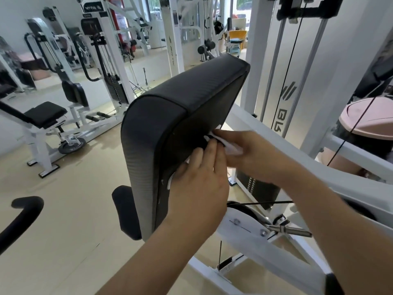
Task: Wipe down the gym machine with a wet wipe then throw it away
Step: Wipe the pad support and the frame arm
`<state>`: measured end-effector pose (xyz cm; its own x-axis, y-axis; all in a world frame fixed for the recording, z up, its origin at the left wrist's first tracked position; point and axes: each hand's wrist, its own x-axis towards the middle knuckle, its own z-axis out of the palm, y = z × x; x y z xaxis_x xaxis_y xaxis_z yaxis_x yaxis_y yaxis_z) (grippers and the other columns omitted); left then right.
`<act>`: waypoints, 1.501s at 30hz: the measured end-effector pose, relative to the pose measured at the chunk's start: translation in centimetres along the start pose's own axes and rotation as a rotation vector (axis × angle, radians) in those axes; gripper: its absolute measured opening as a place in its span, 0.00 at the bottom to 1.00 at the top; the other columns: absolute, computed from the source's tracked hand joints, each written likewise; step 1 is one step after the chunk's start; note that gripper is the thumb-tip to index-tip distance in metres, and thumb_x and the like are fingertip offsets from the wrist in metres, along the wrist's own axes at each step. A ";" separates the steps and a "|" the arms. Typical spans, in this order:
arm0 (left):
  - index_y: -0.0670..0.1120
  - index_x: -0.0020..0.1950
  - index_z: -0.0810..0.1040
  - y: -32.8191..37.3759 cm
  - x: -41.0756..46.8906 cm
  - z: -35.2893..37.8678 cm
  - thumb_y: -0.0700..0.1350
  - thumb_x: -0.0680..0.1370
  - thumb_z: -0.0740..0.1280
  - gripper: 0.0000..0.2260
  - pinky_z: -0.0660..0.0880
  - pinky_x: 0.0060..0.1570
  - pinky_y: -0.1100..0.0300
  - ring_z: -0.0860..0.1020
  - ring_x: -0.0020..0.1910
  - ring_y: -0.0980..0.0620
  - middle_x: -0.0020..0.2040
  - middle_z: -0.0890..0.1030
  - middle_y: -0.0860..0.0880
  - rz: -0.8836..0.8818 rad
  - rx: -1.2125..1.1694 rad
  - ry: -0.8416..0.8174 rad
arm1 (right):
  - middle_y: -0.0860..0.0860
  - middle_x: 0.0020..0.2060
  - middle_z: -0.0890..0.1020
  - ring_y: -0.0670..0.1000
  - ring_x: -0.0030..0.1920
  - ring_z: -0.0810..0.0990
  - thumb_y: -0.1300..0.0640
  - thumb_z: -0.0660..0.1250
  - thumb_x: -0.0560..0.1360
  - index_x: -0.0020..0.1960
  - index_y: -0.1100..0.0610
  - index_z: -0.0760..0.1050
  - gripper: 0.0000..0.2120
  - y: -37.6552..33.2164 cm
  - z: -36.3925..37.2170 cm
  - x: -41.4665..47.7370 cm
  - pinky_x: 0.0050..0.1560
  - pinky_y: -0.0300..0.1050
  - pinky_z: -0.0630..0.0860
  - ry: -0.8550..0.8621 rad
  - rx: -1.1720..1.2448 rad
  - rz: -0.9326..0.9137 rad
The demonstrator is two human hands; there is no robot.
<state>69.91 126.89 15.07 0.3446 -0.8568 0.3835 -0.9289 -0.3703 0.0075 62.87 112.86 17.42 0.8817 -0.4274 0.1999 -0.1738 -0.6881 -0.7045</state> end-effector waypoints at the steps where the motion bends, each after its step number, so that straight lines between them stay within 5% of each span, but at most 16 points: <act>1: 0.39 0.68 0.74 0.2 0.6 -0.5 0.42 0.69 0.60 0.26 0.78 0.44 0.54 0.77 0.56 0.45 0.64 0.77 0.43 0.008 0.033 -0.005 | 0.48 0.52 0.84 0.42 0.51 0.80 0.57 0.67 0.78 0.64 0.52 0.78 0.14 0.3 -1.1 -0.3 0.49 0.28 0.73 -0.038 0.061 0.061; 4: 0.40 0.67 0.73 -0.2 2.3 -0.2 0.40 0.74 0.60 0.21 0.75 0.52 0.53 0.71 0.60 0.42 0.66 0.73 0.42 0.136 0.162 0.004 | 0.53 0.51 0.84 0.50 0.51 0.83 0.57 0.65 0.79 0.58 0.59 0.80 0.11 1.6 -2.8 -0.8 0.53 0.39 0.79 -0.004 0.413 0.224; 6: 0.40 0.56 0.78 -1.1 2.8 -0.1 0.36 0.70 0.70 0.15 0.75 0.50 0.52 0.73 0.52 0.42 0.55 0.79 0.41 0.239 0.134 0.064 | 0.56 0.50 0.83 0.53 0.50 0.84 0.58 0.65 0.79 0.55 0.61 0.79 0.09 1.7 -2.6 -0.9 0.48 0.44 0.82 0.155 0.776 0.342; 8: 0.42 0.44 0.79 -1.6 2.1 -0.1 0.34 0.65 0.76 0.11 0.76 0.42 0.53 0.74 0.43 0.43 0.43 0.79 0.43 0.248 0.070 0.146 | 0.54 0.47 0.83 0.54 0.47 0.83 0.57 0.64 0.80 0.49 0.55 0.80 0.06 2.1 -1.8 -0.5 0.46 0.46 0.82 0.342 0.761 0.385; 12: 0.45 0.37 0.73 -1.1 -0.3 -0.1 0.40 0.66 0.78 0.13 0.71 0.33 0.59 0.73 0.38 0.47 0.37 0.75 0.46 0.296 -0.055 0.166 | 0.51 0.41 0.82 0.54 0.46 0.80 0.54 0.64 0.80 0.44 0.49 0.81 0.10 2.1 -1.1 0.1 0.52 0.50 0.78 0.580 0.638 0.410; 16: 0.49 0.42 0.69 -0.3 -2.3 -1.5 0.42 0.63 0.78 0.19 0.69 0.28 0.61 0.72 0.37 0.50 0.40 0.72 0.51 0.163 -0.148 0.055 | 0.54 0.37 0.81 0.51 0.38 0.81 0.60 0.61 0.81 0.50 0.62 0.78 0.08 0.6 -1.5 -0.2 0.42 0.45 0.78 0.369 1.153 0.326; 21: 0.69 0.61 0.65 0.3 -1.7 -3.1 0.58 0.74 0.61 0.16 0.73 0.54 0.58 0.71 0.57 0.60 0.67 0.64 0.65 -0.085 -0.671 -0.031 | 0.55 0.41 0.81 0.52 0.40 0.81 0.54 0.63 0.79 0.58 0.61 0.75 0.12 0.4 -1.4 -0.5 0.40 0.45 0.80 -0.015 1.174 0.249; 25: 0.62 0.51 0.80 0.6 -0.2 -1.7 0.49 0.78 0.67 0.07 0.72 0.40 0.65 0.73 0.38 0.58 0.43 0.78 0.60 -0.227 -1.038 0.050 | 0.55 0.40 0.79 0.52 0.39 0.80 0.50 0.63 0.79 0.52 0.59 0.75 0.12 0.7 -1.7 -0.7 0.40 0.45 0.78 -0.180 1.225 0.193; 27: 0.57 0.45 0.83 0.6 -0.4 -1.7 0.50 0.76 0.70 0.03 0.76 0.44 0.61 0.78 0.41 0.54 0.40 0.81 0.55 -0.306 -1.149 0.094 | 0.54 0.39 0.81 0.52 0.37 0.81 0.52 0.62 0.79 0.49 0.59 0.76 0.11 0.7 -2.1 -1.0 0.38 0.44 0.80 -0.164 1.284 0.198; 30: 0.53 0.46 0.84 0.4 -0.8 -1.7 0.45 0.75 0.71 0.04 0.76 0.42 0.67 0.79 0.41 0.58 0.42 0.81 0.58 -0.315 -0.984 0.225 | 0.55 0.39 0.83 0.53 0.39 0.82 0.55 0.65 0.78 0.47 0.60 0.79 0.08 0.9 -1.6 -0.9 0.43 0.47 0.79 0.116 1.139 0.235; 33: 0.50 0.58 0.82 0.0 -0.2 -0.9 0.41 0.77 0.67 0.11 0.72 0.37 0.65 0.75 0.37 0.57 0.48 0.78 0.55 -0.229 -0.468 0.280 | 0.54 0.55 0.81 0.52 0.51 0.80 0.54 0.69 0.77 0.57 0.55 0.78 0.10 1.8 0.1 0.0 0.53 0.46 0.77 0.513 0.542 0.369; 35: 0.52 0.65 0.77 -0.1 0.1 -0.4 0.40 0.77 0.65 0.17 0.71 0.34 0.60 0.75 0.36 0.53 0.49 0.76 0.52 -0.172 -0.333 0.217 | 0.49 0.65 0.71 0.48 0.61 0.73 0.52 0.69 0.76 0.68 0.51 0.70 0.21 1.7 1.0 -0.6 0.62 0.45 0.72 0.609 0.151 0.257; 38: 0.53 0.69 0.72 0.1 0.3 -0.3 0.38 0.74 0.66 0.24 0.69 0.33 0.60 0.76 0.37 0.50 0.51 0.73 0.50 -0.153 -0.296 0.118 | 0.47 0.71 0.66 0.46 0.69 0.67 0.54 0.70 0.75 0.74 0.53 0.63 0.30 0.0 2.2 -2.4 0.68 0.38 0.66 0.286 0.051 -0.011; 40: 0.52 0.71 0.69 0.2 0.2 -0.5 0.35 0.70 0.68 0.30 0.68 0.34 0.62 0.75 0.37 0.50 0.55 0.71 0.49 -0.169 -0.286 0.074 | 0.48 0.70 0.67 0.41 0.65 0.67 0.56 0.70 0.75 0.74 0.57 0.62 0.31 -0.6 3.0 -2.4 0.59 0.22 0.62 0.090 0.106 -0.042; 42: 0.50 0.71 0.69 0.2 -0.6 -0.9 0.33 0.67 0.70 0.33 0.71 0.32 0.63 0.75 0.36 0.50 0.56 0.70 0.47 -0.159 -0.238 0.085 | 0.48 0.69 0.70 0.40 0.61 0.69 0.52 0.70 0.76 0.75 0.55 0.59 0.32 -0.5 3.6 -1.1 0.52 0.20 0.61 0.105 0.107 0.014; 45: 0.45 0.66 0.74 0.0 -2.8 -0.8 0.33 0.66 0.71 0.29 0.78 0.30 0.58 0.79 0.42 0.46 0.57 0.73 0.43 -0.053 -0.132 0.118 | 0.47 0.58 0.77 0.47 0.59 0.77 0.49 0.69 0.76 0.74 0.55 0.60 0.31 -0.2 5.4 0.1 0.57 0.35 0.70 0.253 -0.001 0.117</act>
<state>68.83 129.60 14.76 0.3821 -0.7868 0.4847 -0.9224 -0.3567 0.1482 65.36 116.11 13.92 0.7181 -0.6369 0.2806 -0.2687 -0.6257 -0.7323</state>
